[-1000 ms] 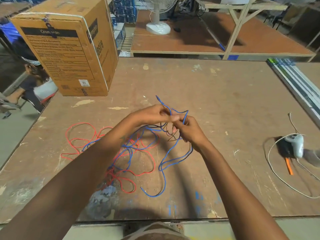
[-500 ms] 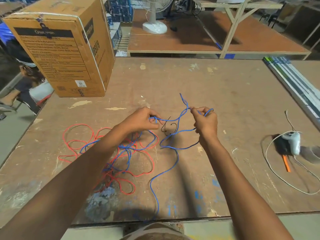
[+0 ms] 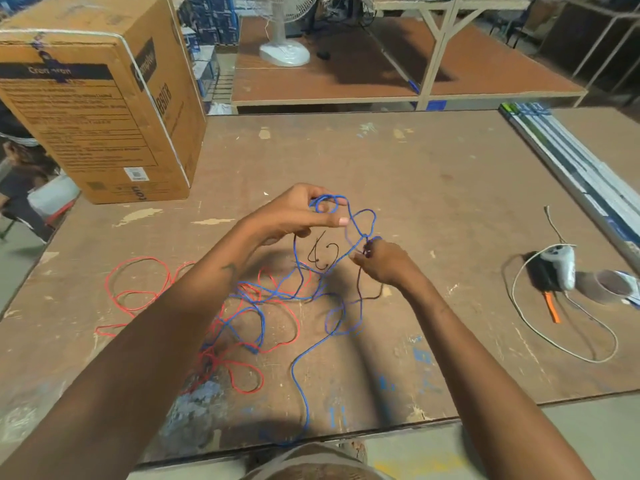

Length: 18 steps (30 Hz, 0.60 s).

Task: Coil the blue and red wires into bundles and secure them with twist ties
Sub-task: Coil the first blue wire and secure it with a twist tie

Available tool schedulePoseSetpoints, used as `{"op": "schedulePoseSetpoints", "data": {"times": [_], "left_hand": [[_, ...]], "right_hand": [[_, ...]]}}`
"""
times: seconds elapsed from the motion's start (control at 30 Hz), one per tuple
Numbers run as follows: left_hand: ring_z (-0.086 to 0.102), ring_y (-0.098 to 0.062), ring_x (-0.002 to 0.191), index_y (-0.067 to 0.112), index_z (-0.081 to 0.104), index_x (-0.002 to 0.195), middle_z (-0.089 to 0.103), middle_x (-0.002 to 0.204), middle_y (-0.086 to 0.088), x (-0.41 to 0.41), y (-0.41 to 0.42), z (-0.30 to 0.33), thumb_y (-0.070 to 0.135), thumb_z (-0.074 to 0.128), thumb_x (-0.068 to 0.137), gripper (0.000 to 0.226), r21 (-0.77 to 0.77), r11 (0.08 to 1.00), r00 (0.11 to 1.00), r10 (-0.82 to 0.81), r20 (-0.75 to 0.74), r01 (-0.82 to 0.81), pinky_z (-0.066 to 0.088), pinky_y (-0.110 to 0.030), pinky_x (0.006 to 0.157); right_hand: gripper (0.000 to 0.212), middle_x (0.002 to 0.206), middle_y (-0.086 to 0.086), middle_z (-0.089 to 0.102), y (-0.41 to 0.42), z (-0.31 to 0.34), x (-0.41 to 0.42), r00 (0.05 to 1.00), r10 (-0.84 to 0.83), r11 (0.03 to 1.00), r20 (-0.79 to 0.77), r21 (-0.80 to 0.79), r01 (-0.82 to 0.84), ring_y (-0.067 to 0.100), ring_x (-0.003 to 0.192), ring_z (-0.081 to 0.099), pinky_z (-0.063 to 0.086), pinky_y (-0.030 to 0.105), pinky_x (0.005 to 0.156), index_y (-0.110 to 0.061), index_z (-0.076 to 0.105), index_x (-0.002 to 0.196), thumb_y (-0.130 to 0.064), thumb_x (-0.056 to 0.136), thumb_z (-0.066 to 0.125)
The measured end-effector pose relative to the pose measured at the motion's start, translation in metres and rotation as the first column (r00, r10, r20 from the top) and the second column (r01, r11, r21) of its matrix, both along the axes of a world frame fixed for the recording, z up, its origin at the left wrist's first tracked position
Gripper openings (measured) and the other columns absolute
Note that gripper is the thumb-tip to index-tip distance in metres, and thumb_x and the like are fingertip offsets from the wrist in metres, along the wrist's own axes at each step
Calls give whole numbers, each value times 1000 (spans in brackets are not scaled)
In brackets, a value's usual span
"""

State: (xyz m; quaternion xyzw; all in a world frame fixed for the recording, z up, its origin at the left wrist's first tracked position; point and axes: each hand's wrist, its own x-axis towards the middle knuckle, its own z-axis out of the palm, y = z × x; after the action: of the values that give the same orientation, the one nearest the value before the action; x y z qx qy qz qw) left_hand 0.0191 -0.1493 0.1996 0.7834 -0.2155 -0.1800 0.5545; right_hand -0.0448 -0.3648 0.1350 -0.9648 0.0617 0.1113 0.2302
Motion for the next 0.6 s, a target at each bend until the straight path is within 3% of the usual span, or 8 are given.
{"op": "schedulePoseSetpoints", "data": {"times": [0.1, 0.17, 0.27, 0.37, 0.43, 0.5, 0.53, 0.6], "left_hand": [[47, -9, 58, 18, 72, 116, 49, 72, 10, 3, -13, 8, 41, 80, 94, 33, 218, 971, 955, 25, 296, -93, 32, -25, 53], [59, -9, 71, 18, 70, 108, 59, 78, 11, 5, -18, 17, 55, 73, 95, 40, 403, 895, 886, -19, 463, -192, 35, -28, 64], [58, -13, 70, 13, 68, 90, 60, 72, 2, 6, -24, 33, 81, 55, 91, 69, 539, 813, 876, -80, 475, -218, 38, -38, 65], [58, -20, 64, 17, 74, 78, 59, 62, 0, 3, -30, 52, 88, 45, 88, 79, 486, 829, 839, -38, 544, -277, 39, -37, 64], [47, -18, 51, 16, 76, 78, 45, 52, 4, 2, -36, 65, 82, 46, 94, 75, 398, 897, 900, -1, 435, -191, 34, -34, 56], [25, -19, 47, 10, 77, 87, 27, 54, 4, 1, -45, 74, 78, 48, 97, 75, 270, 963, 977, -70, 201, 13, 24, -29, 47], [19, -18, 51, 5, 76, 92, 23, 58, 2, 0, -49, 77, 74, 52, 97, 73, 215, 971, 984, -129, 126, 100, 20, -26, 47], [18, -18, 55, -1, 72, 98, 26, 64, -2, 0, -52, 79, 64, 66, 95, 66, 169, 964, 968, -225, 107, 205, 18, -27, 48]], "right_hand": [[55, 91, 13, 64, 13, 17, -7, 987, 87, 991, -137, -88, -100, 35, 102, 64, 41, 36, 77, -7, 57, 83, -57, 107, 55], [62, 96, 14, 66, 18, 30, -14, 979, 116, 963, -165, -225, -152, 37, 106, 65, 44, 38, 81, -9, 54, 80, -64, 108, 46], [64, 126, 22, 70, 20, 57, -31, 995, 87, 887, 52, -460, -54, 43, 120, 67, 53, 42, 91, -6, 71, 117, -61, 111, 40], [59, 113, 24, 70, 13, 77, -32, 935, 97, 918, 341, -394, 48, 47, 104, 70, 53, 46, 80, -3, 70, 113, -58, 109, 51], [56, 106, 17, 65, 9, 84, -29, 822, 75, 974, 565, -218, 61, 45, 91, 69, 51, 47, 72, -7, 60, 115, -61, 99, 66], [72, 101, 10, 66, 7, 89, -27, 772, -48, 999, 634, 42, 27, 42, 82, 70, 51, 46, 67, -11, 45, 129, -66, 92, 72], [70, 95, 11, 70, 4, 89, -25, 770, -70, 996, 634, 89, 17, 44, 81, 70, 49, 44, 65, -13, 42, 133, -66, 95, 68], [48, 91, 16, 74, -6, 86, -18, 790, 3, 999, 613, -37, 25, 48, 89, 69, 41, 42, 65, -20, 55, 130, -62, 105, 53]]}}
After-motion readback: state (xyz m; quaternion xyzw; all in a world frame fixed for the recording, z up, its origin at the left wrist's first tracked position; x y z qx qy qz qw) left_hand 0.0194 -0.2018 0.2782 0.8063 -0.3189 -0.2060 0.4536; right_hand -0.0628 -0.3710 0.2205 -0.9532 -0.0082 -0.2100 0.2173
